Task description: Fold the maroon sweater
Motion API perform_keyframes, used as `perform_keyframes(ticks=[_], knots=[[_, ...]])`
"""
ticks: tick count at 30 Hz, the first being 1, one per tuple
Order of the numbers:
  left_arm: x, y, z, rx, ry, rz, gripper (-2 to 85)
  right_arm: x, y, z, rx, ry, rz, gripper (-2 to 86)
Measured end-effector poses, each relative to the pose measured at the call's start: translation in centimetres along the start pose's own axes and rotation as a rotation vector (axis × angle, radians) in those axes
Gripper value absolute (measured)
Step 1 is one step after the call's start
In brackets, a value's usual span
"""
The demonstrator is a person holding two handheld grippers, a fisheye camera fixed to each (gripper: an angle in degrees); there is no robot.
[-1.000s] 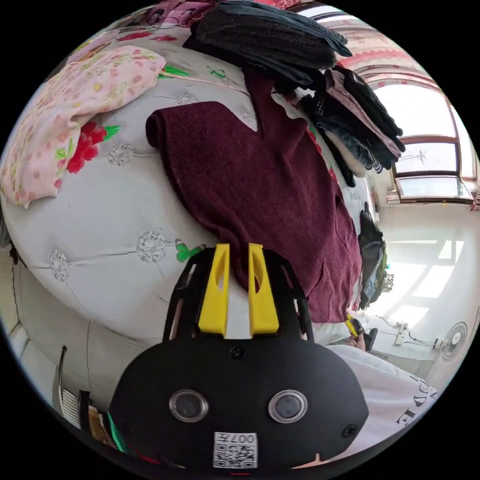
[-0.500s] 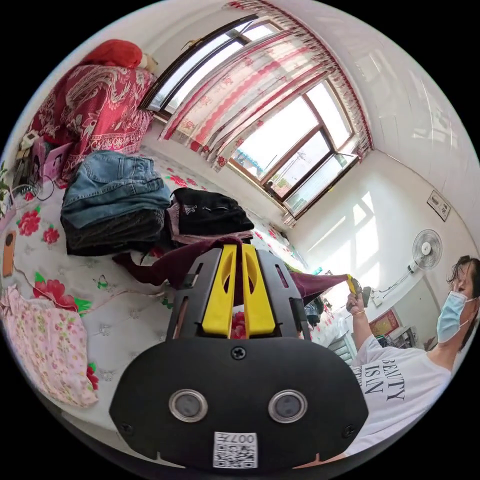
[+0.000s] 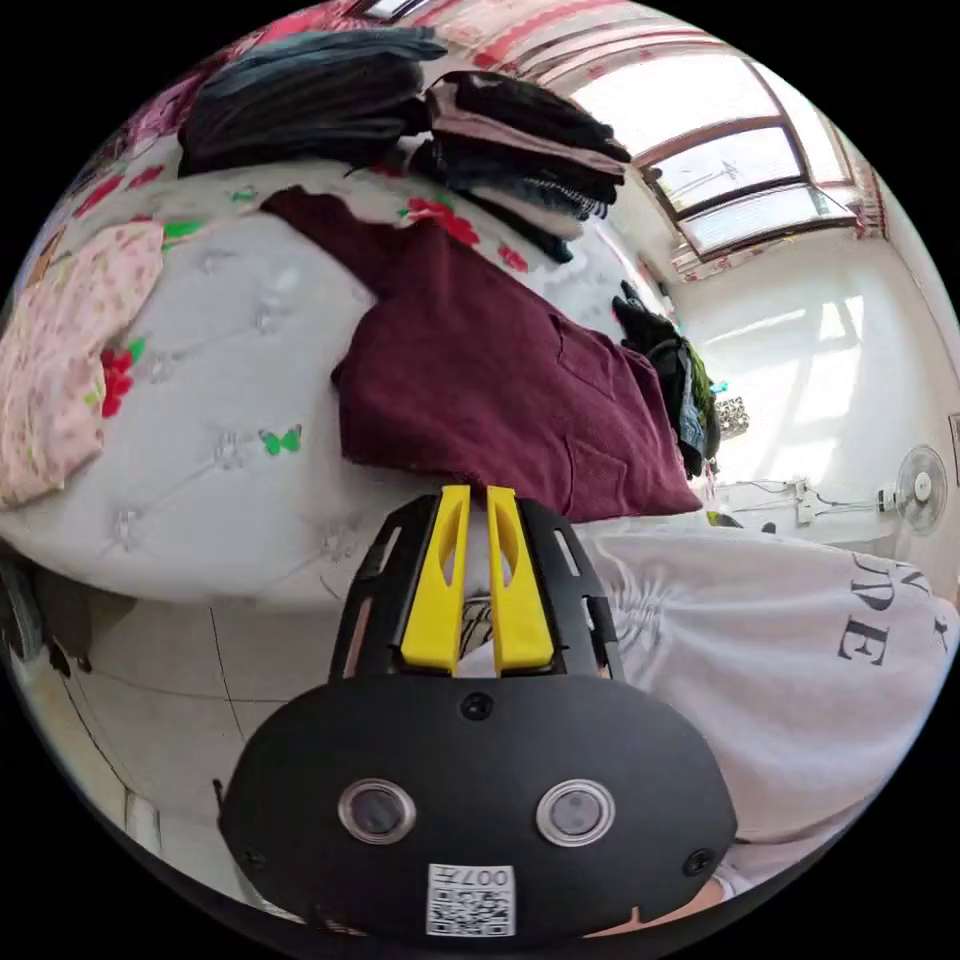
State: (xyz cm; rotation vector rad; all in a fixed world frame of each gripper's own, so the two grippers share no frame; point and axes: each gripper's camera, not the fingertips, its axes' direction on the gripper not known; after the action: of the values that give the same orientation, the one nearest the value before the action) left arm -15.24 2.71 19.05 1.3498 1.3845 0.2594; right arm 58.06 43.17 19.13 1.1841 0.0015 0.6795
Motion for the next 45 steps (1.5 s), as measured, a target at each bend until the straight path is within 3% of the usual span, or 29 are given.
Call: perform_keyframes(ticks=[3, 8, 17, 19, 21, 25, 29, 33, 36, 41, 45], knots=[[-4.3, 1.7, -0.4, 0.103, 0.04, -0.138, 6.1, 0.1, 1.6, 2.5, 0.032, 0.062, 0.022, 0.0], [-11.8, 2.0, -2.9, 0.306, 0.086, -0.365, 6.7, -6.5, 0.9, 8.7, 0.026, 0.056, -0.193, 0.1], [-17.1, -3.7, 2.5, 0.244, 0.086, -0.416, 6.6, -20.0, 3.4, 23.5, -0.259, -0.047, -0.54, 0.1], [-15.1, -5.9, 4.0, 0.203, 0.158, -0.306, 5.5, -22.1, 4.3, 25.2, -0.295, -0.061, -0.586, 0.1], [-8.4, -8.9, 5.7, 0.149, 0.284, -0.008, 4.9, -23.9, 5.1, 26.3, -0.319, -0.062, -0.639, 0.1], [1.4, -9.5, 7.8, 0.045, 0.425, 0.356, 5.6, -26.1, 6.4, 27.7, -0.338, -0.042, -0.712, 0.3], [1.1, -6.8, 7.0, 0.111, 0.207, 0.414, 5.8, -25.5, 6.5, 28.0, -0.327, -0.062, -0.654, 1.1], [-10.1, -3.5, 3.5, 0.273, 0.024, 0.069, 5.7, -23.9, 6.9, 28.3, -0.312, -0.063, -0.586, 2.1], [-16.3, -2.3, 3.1, 0.298, 0.035, -0.062, 8.9, -22.9, 7.5, 29.2, -0.326, -0.045, -0.552, 3.2], [-15.2, -4.9, 9.6, 0.17, 0.053, 0.051, 12.0, -23.9, 7.8, 31.2, -0.363, -0.058, -0.552, 5.4], [-12.7, -8.6, 18.0, -0.037, -0.042, 0.084, 8.0, -25.6, 7.9, 32.1, -0.381, -0.065, -0.587, 6.5]])
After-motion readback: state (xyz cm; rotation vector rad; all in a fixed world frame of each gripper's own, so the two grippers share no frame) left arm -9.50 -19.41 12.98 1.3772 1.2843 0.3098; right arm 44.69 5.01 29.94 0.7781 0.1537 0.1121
